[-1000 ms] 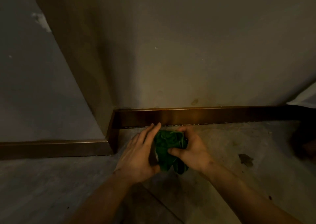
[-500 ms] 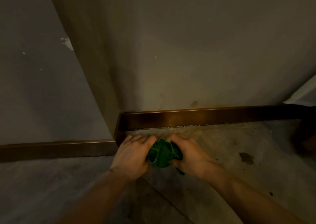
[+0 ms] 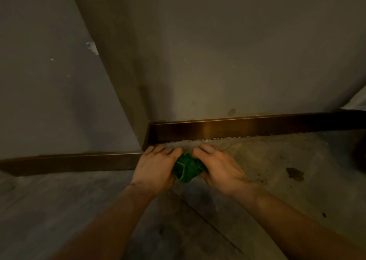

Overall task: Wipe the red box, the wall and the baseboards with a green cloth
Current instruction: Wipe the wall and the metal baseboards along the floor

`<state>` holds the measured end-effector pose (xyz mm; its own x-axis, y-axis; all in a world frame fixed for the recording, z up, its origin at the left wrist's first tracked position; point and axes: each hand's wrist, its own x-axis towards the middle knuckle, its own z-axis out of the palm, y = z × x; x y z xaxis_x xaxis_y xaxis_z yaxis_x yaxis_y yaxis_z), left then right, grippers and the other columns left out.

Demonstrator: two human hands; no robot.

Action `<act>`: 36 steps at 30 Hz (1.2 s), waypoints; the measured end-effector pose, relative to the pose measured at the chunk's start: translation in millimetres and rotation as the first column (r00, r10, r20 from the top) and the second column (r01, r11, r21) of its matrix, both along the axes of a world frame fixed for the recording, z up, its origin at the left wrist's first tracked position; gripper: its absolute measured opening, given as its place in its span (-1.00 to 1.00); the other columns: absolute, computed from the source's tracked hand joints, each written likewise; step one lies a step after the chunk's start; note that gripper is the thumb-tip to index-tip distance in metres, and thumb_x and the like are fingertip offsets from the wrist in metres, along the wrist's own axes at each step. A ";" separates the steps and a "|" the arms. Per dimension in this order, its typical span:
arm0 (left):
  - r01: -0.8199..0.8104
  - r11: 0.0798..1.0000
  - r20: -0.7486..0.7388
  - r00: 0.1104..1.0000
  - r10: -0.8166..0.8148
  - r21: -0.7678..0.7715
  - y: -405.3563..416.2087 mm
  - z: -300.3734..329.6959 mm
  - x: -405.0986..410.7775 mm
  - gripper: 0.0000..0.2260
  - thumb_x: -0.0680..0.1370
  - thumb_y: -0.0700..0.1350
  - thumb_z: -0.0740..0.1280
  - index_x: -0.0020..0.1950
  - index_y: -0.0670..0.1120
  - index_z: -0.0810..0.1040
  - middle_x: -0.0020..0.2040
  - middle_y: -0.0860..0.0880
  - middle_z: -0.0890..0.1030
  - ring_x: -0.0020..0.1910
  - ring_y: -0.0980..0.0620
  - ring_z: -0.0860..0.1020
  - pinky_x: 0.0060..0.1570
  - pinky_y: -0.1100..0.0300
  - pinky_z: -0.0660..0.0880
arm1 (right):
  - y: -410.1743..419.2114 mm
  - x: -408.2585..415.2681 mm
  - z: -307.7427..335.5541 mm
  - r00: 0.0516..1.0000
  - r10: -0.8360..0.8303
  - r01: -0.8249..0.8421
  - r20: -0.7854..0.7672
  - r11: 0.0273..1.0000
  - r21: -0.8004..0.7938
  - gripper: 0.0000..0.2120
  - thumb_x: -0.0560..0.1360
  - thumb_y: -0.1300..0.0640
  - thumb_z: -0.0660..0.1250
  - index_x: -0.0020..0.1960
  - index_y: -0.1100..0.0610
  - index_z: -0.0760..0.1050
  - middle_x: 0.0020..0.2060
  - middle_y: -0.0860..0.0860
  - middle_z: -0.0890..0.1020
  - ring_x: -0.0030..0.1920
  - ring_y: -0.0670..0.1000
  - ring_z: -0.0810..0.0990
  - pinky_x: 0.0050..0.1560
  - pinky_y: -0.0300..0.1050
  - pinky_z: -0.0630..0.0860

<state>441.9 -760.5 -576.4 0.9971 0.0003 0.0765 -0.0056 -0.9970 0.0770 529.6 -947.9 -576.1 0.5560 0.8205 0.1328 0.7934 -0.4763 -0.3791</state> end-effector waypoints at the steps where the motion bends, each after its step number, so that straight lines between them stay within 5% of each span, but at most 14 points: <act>1: -0.002 1.000 -0.003 1.000 0.002 0.006 0.5 3.2 -0.7 -0.53 0.44 0.03 0.39 0.33 0.11 0.40 0.18 0.03 0.62 0.21 -0.08 0.51 0.17 0.01 0.37 | 0.7 0.2 0.8 1.000 0.007 -0.007 -0.003 1.000 0.003 -0.59 0.40 0.20 0.43 0.14 -0.05 0.34 0.07 -0.03 0.46 0.02 0.09 0.53 -0.09 0.12 0.58; 9: 0.020 0.997 0.009 1.000 -0.021 0.078 20.0 35.6 -13.4 -0.58 0.43 0.03 0.43 0.24 0.11 0.38 0.05 0.04 0.63 0.04 -0.07 0.57 -0.14 0.10 0.39 | 19.7 -0.3 14.0 0.993 0.109 -0.111 0.055 0.993 0.037 -0.54 0.36 0.20 0.44 0.16 -0.04 0.34 0.09 -0.02 0.47 0.00 0.10 0.55 -0.16 0.07 0.57; 14: 0.042 0.993 -0.011 0.999 -0.041 0.112 35.6 57.7 -23.6 -0.63 0.45 0.04 0.38 0.22 0.11 0.37 0.04 0.03 0.61 0.05 -0.09 0.59 -0.02 -0.01 0.55 | 32.6 -4.7 29.9 0.986 0.152 -0.155 0.063 0.987 0.048 -0.57 0.39 0.14 0.44 0.17 -0.04 0.35 0.07 -0.04 0.44 0.01 0.09 0.51 -0.10 0.11 0.56; 21: 0.125 0.980 -0.032 0.992 -0.121 0.153 69.6 93.0 -47.0 -0.67 0.43 0.09 0.39 0.13 0.07 0.39 0.01 -0.01 0.63 -0.01 -0.11 0.61 -0.09 0.02 0.54 | 64.8 -19.4 66.9 0.953 0.266 -0.268 0.145 0.963 -0.005 -0.59 0.40 0.05 0.41 0.15 -0.07 0.29 0.02 -0.03 0.45 -0.03 0.10 0.53 -0.22 0.01 0.49; 26: 0.156 0.971 -0.050 0.988 -0.149 0.181 117.9 136.7 -76.1 -0.60 0.44 0.18 0.21 0.23 0.07 0.42 0.03 -0.01 0.63 -0.01 -0.11 0.61 -0.15 0.01 0.55 | 108.6 -40.2 113.3 0.901 0.374 -0.374 0.220 0.927 -0.043 -0.59 0.41 0.04 0.39 0.18 -0.03 0.30 0.04 -0.01 0.45 0.00 0.13 0.53 -0.16 0.10 0.55; 36: 0.167 0.948 -0.082 0.985 -0.150 0.271 239.1 212.9 -156.2 -0.65 0.48 0.12 0.31 0.21 0.04 0.39 0.06 -0.02 0.57 0.05 -0.13 0.58 -0.13 -0.04 0.54 | 239.1 -101.3 191.6 0.778 0.535 -0.512 0.331 0.844 -0.159 -0.50 0.35 0.05 0.42 0.19 -0.03 0.25 0.04 0.02 0.46 -0.01 0.15 0.53 -0.20 -0.01 0.42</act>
<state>285.7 -521.4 -363.5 0.9853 -0.1706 -0.0085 -0.1690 -0.9659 -0.1960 428.3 -708.8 -384.5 -0.0363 0.9836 0.1767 0.9991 0.0395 -0.0142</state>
